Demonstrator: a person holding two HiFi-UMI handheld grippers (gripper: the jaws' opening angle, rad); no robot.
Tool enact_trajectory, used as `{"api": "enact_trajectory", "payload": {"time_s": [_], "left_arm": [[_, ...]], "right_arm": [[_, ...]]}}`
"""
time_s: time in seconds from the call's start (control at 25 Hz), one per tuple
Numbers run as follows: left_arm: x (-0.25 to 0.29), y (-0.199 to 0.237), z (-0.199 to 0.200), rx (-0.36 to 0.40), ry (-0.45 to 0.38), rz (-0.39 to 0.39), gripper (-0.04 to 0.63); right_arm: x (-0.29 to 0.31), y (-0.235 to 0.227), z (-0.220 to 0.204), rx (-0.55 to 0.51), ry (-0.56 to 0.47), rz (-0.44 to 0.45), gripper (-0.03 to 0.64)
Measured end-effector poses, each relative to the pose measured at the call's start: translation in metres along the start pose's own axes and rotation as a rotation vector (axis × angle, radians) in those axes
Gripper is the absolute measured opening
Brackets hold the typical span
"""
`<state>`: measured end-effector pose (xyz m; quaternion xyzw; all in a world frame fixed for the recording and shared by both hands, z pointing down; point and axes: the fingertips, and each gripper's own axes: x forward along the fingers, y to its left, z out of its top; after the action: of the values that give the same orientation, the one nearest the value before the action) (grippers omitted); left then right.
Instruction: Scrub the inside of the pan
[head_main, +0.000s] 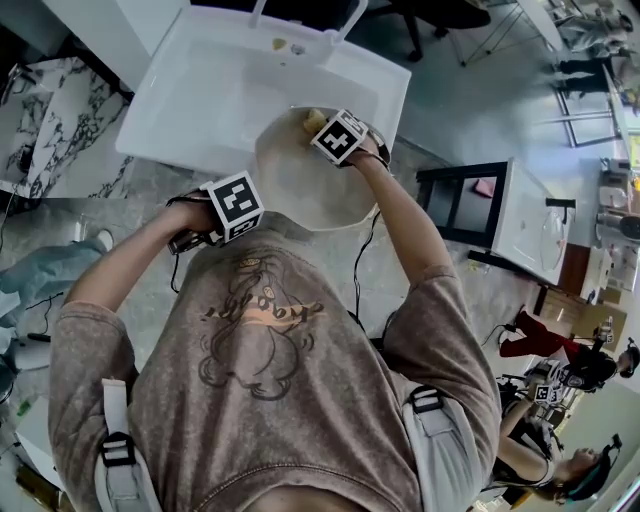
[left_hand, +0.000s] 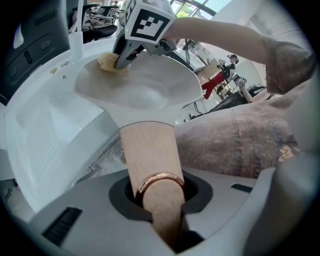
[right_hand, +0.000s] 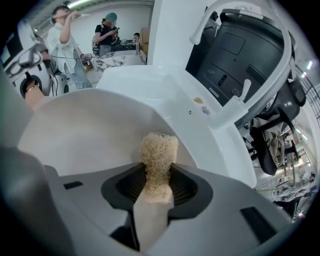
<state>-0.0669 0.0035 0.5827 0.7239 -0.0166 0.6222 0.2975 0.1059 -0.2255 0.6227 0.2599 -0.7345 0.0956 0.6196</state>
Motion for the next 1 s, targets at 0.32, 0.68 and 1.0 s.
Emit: {"api": "enact_trajectory", "payload": {"time_s": [0.32, 0.68, 1.0], "left_arm": [[-0.001, 0.000, 0.004, -0.026, -0.016, -0.014, 0.094], [-0.001, 0.001, 0.005, -0.034, -0.010, -0.017, 0.094], [-0.001, 0.001, 0.006, -0.037, -0.006, -0.017, 0.094]], "right_arm": [[-0.005, -0.010, -0.021, -0.054, -0.012, 0.025, 0.153], [-0.013, 0.009, -0.081, -0.094, 0.125, 0.098, 0.153], [-0.019, 0.032, -0.090, -0.128, 0.111, 0.190, 0.153]]}}
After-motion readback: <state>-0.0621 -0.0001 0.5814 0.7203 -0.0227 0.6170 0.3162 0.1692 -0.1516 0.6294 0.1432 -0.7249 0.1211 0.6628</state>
